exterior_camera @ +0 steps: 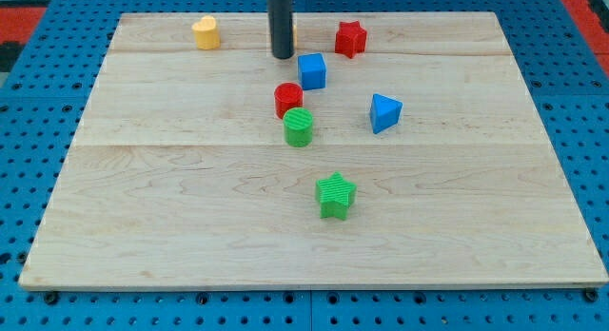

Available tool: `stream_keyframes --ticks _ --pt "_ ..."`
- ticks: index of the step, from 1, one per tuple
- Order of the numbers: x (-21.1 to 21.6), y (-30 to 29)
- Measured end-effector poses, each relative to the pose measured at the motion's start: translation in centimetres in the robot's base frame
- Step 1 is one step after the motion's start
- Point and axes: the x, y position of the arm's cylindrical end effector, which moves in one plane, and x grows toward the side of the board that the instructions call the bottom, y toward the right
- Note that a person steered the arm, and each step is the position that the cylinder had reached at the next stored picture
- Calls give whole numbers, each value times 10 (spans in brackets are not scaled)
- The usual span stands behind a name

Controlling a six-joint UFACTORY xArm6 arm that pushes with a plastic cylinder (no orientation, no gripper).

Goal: Slide the blue cube and blue triangle diagonal to each other

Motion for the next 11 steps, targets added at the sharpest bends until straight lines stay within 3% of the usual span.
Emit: stream_keyframes --ticks 3,5,8,9,10,11 --pt "-11 72" --pt "20 89" --pt "59 59" --pt "59 21" --pt "59 46" --pt "63 122"
